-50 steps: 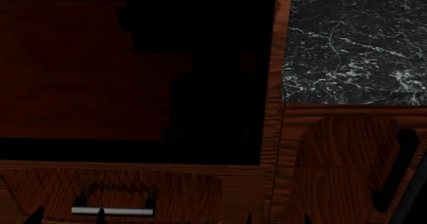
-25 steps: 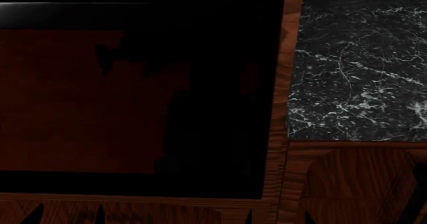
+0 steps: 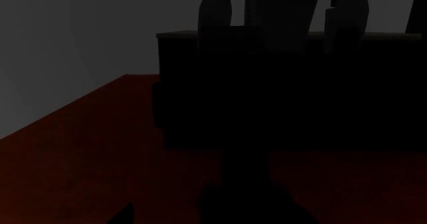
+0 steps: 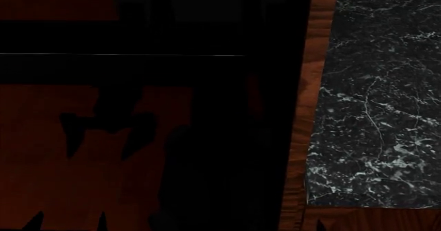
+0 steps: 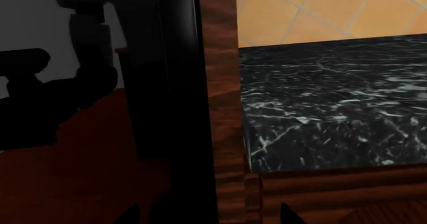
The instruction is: Press the start button on the microwave
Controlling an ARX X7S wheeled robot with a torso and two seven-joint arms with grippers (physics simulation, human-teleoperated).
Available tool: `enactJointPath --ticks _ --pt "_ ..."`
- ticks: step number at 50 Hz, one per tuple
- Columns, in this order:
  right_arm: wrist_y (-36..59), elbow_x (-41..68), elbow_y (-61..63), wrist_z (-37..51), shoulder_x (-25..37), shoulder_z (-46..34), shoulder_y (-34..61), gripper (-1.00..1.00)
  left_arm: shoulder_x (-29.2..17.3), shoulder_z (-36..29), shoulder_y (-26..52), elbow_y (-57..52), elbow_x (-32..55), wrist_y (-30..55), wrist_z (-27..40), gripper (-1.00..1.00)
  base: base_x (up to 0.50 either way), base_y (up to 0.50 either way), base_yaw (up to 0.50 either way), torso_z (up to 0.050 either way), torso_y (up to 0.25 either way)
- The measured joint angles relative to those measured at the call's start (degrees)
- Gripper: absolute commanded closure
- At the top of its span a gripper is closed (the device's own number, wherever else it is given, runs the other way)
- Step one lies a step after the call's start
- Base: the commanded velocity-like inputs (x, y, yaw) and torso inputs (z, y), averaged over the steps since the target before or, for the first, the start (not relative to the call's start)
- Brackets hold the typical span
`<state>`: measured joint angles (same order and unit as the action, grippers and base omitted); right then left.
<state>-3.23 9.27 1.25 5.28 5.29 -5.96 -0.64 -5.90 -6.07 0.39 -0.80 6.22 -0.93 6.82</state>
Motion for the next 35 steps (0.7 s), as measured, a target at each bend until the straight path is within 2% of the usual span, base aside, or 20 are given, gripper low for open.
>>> enactJointPath --ticks 17,35 --pt "-1.05 -0.36 3.33 2.18 1.18 -1.12 -1.39 -1.0 -1.06 -1.16 -0.5 -1.68 0.85 0.52 1.07 -1.0 0.0 0.0 0.0 0.0 0.0" --pt "14.89 -7.03 31.5 6.41 4.78 -3.33 0.88 -1.0 -1.92 -2.18 -0.84 -2.76 1.45 0.72 2.09 -1.0 0.0 0.0 0.0 0.0 0.0"
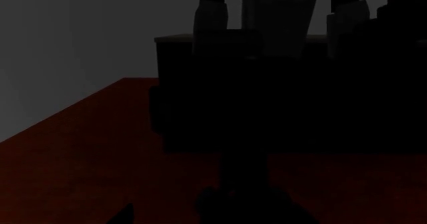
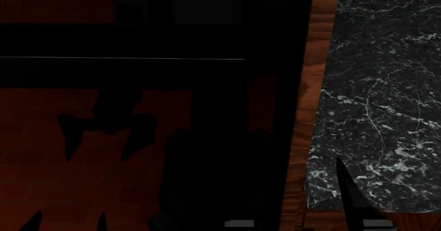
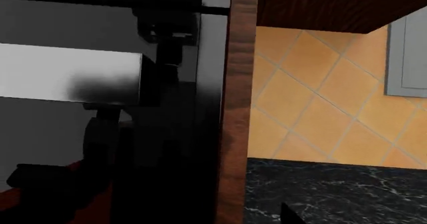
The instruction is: Press the start button on the microwave
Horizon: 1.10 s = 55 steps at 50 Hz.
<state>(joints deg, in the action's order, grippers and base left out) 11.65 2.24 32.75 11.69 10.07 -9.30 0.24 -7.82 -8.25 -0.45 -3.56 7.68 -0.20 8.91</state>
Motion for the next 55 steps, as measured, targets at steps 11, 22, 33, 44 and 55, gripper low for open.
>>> enactJointPath --ticks 11,22,33,44,55 --pt "16.43 -2.45 13.55 -1.22 2.44 -1.41 9.52 -1.0 -0.49 -0.28 -0.18 0.04 0.54 -0.29 0.5 -1.0 0.0 0.0 0.0 0.0 0.0" --pt "38.46 -7.06 22.56 -8.5 1.26 -2.51 29.38 -1.0 -0.98 -0.58 -0.17 0.41 0.98 -0.73 0.87 -1.0 0.0 0.0 0.0 0.0 0.0" --pt "58.84 -29.32 25.01 -29.54 -5.58 -7.79 50.0 -1.0 -1.56 -1.0 0.06 0.04 1.24 -0.57 1.19 -1.0 0.0 0.0 0.0 0.0 0.0" --pt "71.79 -41.44 18.18 -45.29 -8.38 -9.24 70.35 -1.0 -2.08 -1.41 0.09 -0.35 1.63 -0.52 1.38 -1.0 0.0 0.0 0.0 0.0 0.0" --pt "76.13 -44.77 8.42 -53.71 -9.48 -9.03 85.17 -1.0 -2.46 -1.8 0.09 -0.36 1.88 -0.89 1.6 -1.0 0.0 0.0 0.0 0.0 0.0"
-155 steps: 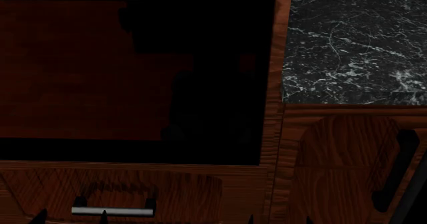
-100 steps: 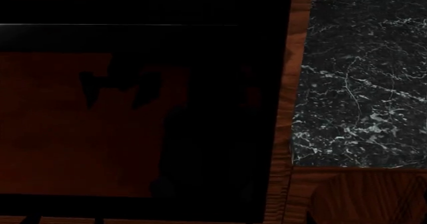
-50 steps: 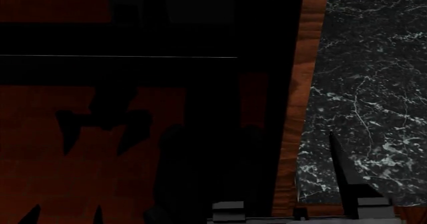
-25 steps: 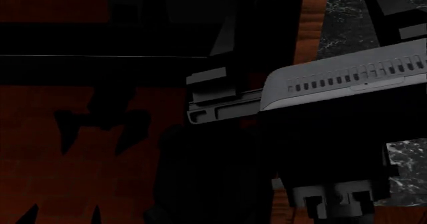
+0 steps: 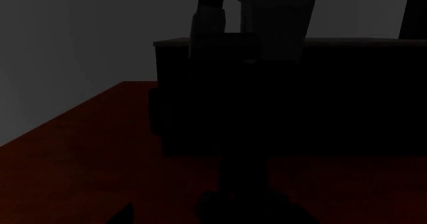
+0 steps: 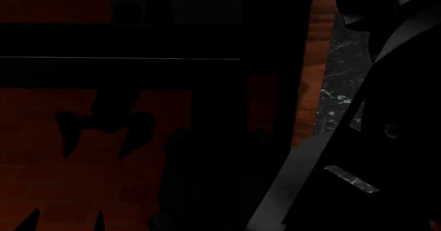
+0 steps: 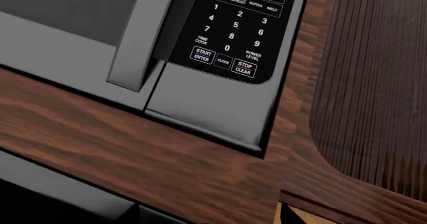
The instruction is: Press the start button on the microwave
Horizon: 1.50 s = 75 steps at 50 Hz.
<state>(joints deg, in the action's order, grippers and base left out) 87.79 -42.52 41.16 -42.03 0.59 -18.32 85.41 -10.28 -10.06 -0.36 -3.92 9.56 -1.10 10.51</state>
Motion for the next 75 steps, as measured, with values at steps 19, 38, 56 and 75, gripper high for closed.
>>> enactJointPath --ticks 19,38,56,75 --pt "1.13 13.04 -14.59 4.81 -0.39 0.28 16.15 1.0 -0.66 -0.74 -0.52 -0.74 0.2 -0.22 0.62 -1.0 0.0 0.0 0.0 0.0 0.0" --pt "-4.83 25.51 -31.35 12.27 0.16 0.46 24.99 1.0 -1.25 -1.05 -0.2 -0.45 0.77 -0.38 1.07 -1.0 0.0 0.0 0.0 0.0 0.0" --pt "-12.63 32.02 -37.55 16.44 0.57 0.12 28.99 1.0 -1.63 -1.32 -0.09 0.44 1.19 -1.29 1.44 -1.0 0.0 0.0 0.0 0.0 0.0" --pt "-19.15 36.08 -46.84 20.0 0.46 -5.26 32.15 1.0 -2.03 -1.69 -0.27 1.09 1.65 -1.99 1.78 -1.0 0.0 0.0 0.0 0.0 0.0"
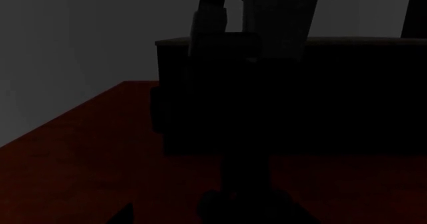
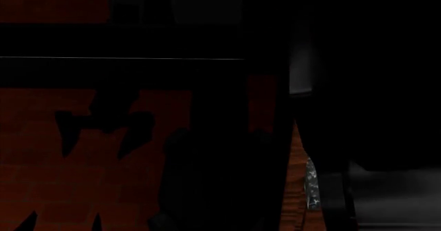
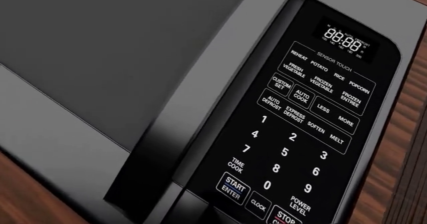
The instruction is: Press the start button on the microwave
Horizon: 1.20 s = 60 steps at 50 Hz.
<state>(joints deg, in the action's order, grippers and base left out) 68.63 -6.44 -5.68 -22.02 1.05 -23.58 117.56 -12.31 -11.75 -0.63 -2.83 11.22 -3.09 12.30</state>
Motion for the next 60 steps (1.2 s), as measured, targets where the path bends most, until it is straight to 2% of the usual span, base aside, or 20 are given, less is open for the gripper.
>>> enactJointPath --ticks 44,60 --pt "-22.98 9.58 -33.24 11.47 -0.44 -9.13 7.75 1.0 -0.58 -0.4 0.08 3.25 1.69 -3.01 0.31 -1.0 0.0 0.0 0.0 0.0 0.0" --pt "-32.08 20.93 -46.91 15.63 -0.76 -17.43 11.96 1.0 -1.0 -0.43 -0.3 3.5 2.17 -3.62 0.82 -1.0 0.0 0.0 0.0 0.0 0.0"
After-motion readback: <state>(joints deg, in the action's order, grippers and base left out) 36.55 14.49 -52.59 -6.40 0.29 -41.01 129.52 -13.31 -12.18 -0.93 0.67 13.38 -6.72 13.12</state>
